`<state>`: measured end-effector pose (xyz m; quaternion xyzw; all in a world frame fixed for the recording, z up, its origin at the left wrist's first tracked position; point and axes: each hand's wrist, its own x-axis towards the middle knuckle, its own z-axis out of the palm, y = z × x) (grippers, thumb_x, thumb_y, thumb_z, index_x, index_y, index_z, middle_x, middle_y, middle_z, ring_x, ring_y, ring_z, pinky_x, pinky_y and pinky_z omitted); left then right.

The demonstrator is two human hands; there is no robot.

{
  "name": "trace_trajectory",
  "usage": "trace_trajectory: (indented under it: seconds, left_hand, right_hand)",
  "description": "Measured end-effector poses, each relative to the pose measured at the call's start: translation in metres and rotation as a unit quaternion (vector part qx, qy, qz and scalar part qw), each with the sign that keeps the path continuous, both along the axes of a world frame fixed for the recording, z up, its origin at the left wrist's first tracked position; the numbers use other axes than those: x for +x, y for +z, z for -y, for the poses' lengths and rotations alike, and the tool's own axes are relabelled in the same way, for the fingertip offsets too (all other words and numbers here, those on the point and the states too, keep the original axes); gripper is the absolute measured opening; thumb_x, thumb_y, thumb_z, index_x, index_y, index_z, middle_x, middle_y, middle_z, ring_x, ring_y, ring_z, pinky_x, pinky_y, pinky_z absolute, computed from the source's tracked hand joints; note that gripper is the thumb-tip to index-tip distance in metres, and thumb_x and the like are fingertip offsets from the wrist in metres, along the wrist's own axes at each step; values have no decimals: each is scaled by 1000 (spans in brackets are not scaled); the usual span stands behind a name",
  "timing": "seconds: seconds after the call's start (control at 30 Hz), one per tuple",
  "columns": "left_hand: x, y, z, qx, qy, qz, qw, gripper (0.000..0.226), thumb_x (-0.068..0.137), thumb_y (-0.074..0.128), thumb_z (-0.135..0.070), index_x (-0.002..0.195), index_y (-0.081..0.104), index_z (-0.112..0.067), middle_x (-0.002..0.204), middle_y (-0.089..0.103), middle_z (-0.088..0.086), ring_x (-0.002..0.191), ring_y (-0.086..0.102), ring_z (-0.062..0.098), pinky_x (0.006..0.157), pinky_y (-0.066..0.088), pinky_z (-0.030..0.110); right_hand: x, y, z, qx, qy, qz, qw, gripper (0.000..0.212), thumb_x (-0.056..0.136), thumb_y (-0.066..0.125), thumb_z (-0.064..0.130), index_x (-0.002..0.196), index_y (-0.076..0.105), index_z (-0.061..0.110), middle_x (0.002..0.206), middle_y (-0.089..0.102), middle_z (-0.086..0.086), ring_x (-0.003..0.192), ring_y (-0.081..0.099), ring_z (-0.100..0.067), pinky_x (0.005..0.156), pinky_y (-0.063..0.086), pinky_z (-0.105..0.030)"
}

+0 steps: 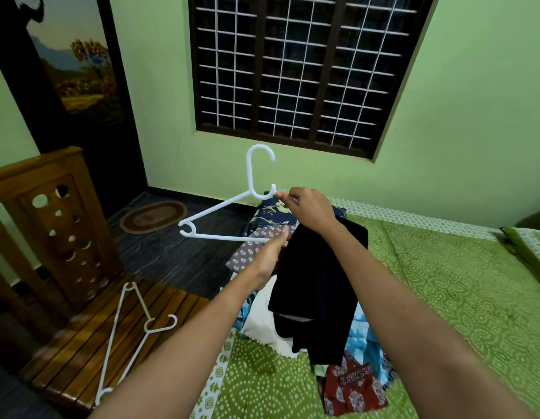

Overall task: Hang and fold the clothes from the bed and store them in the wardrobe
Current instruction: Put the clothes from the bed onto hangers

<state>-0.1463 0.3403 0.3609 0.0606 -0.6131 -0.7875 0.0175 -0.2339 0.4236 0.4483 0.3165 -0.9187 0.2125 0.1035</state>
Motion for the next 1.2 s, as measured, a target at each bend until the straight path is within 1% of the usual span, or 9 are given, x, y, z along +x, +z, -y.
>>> trace_trajectory:
  seconds: [0.2, 0.4, 0.47, 0.67, 0.73, 0.83, 0.97, 1.1, 1.2]
  left_hand:
    - [7, -8, -1, -88, -80, 158, 980, 46, 96, 33, -52, 77, 56, -17, 57, 50, -1, 43, 44, 10, 38, 29, 18]
    - [9, -10, -11, -95, -41, 85, 991, 23, 96, 42, -1, 113, 47, -17, 88, 62, -2, 73, 62, 10, 56, 45, 10]
    - [6, -15, -9, -178, 21, 29, 983, 43, 87, 60, -7, 126, 41, -11, 105, 54, 2, 104, 58, 22, 74, 45, 17]
    - [-1, -34, 4, -348, 114, 18, 931, 60, 67, 78, -39, 106, 46, -5, 97, 56, 13, 95, 57, 30, 68, 39, 28]
    - [-4, -42, 10, -377, 74, 16, 923, 68, 64, 71, -51, 109, 56, -3, 106, 58, 17, 98, 58, 29, 77, 46, 28]
    - [4, -40, 15, -337, -31, 56, 939, 27, 93, 56, -29, 103, 61, -5, 93, 63, 17, 80, 55, 21, 68, 40, 18]
    - [16, -40, 29, -477, -44, 146, 866, 54, 100, 23, -46, 101, 63, -11, 104, 62, 19, 106, 54, 28, 99, 28, 33]
    - [25, -48, 28, -354, -66, 120, 925, 39, 99, 37, -40, 75, 52, -12, 72, 57, 15, 59, 60, 5, 55, 39, 22]
    - [22, -45, 13, -262, -100, 85, 956, 32, 95, 49, -39, 75, 52, -13, 56, 42, -3, 46, 42, 4, 45, 31, 21]
  right_hand:
    - [-1, 7, -5, -32, 3, 30, 999, 49, 95, 41, 52, 56, 37, 22, 55, 43, 3, 63, 48, -24, 49, 27, -25]
    - [1, 6, -5, -49, 27, 38, 998, 50, 94, 42, 52, 56, 37, 20, 60, 49, -6, 59, 46, -23, 48, 24, -25]
    - [2, 5, -6, -54, 31, 44, 997, 51, 94, 42, 52, 56, 36, 20, 56, 45, -3, 58, 44, -22, 49, 24, -26]
    - [3, 8, -6, -66, 71, 65, 993, 55, 94, 42, 52, 60, 47, 9, 60, 50, -11, 58, 47, -26, 54, 27, -28]
    - [4, 11, -8, -86, 84, 75, 990, 58, 94, 41, 52, 61, 49, 6, 55, 44, -5, 54, 45, -26, 56, 28, -28]
    - [7, 20, -12, -125, 90, 80, 985, 53, 95, 44, 49, 52, 36, 18, 49, 34, 5, 46, 34, -13, 56, 28, -28]
    - [12, 30, -21, -108, 73, 63, 989, 53, 96, 45, 45, 50, 31, 21, 48, 29, 8, 45, 26, -10, 50, 19, -28]
    - [10, 28, -26, -78, 59, 64, 993, 53, 96, 43, 48, 50, 32, 23, 49, 30, 6, 46, 27, -10, 50, 19, -27]
    - [11, 25, -23, -82, 69, 72, 992, 54, 95, 44, 48, 51, 30, 21, 49, 29, 6, 46, 25, -12, 51, 18, -28]
